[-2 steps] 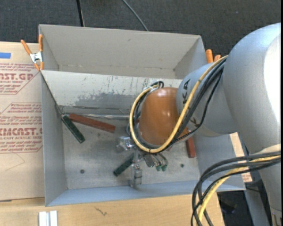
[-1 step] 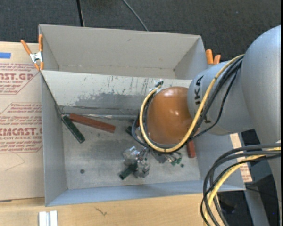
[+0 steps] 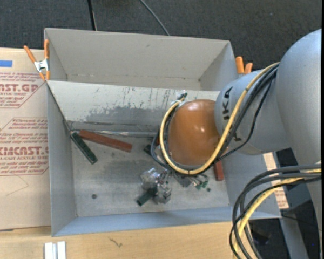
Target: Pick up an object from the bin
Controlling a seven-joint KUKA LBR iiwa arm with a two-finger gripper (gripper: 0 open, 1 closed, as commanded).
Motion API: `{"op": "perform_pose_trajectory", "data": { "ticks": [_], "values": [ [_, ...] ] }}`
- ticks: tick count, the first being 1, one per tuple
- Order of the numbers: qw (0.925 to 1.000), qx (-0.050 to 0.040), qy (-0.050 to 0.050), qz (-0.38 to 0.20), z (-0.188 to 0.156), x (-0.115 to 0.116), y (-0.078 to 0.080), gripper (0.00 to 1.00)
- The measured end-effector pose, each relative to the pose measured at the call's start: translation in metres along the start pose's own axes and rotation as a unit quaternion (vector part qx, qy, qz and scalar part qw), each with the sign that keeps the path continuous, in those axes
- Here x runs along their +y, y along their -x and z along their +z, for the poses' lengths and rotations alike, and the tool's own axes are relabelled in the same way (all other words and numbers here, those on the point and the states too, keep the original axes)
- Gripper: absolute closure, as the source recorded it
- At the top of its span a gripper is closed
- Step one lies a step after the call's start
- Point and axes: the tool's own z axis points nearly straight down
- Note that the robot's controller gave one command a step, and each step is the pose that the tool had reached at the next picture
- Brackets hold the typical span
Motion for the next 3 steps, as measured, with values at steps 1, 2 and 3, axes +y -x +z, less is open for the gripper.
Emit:
{"op": "perform_pose_trajectory", "data": {
  "ticks": [1,2,3],
  "values": [
    [1.0000,-0.0007,0.000,0.008,-0.119,-0.012,0.003,1.00],
    [1.0000,-0.0007,0.000,0.008,-0.119,-0.012,0.003,1.00],
    [1.0000,0.0004,0.000,0.003,-0.160,-0.015,-0.001,1.00]
  ]
}}
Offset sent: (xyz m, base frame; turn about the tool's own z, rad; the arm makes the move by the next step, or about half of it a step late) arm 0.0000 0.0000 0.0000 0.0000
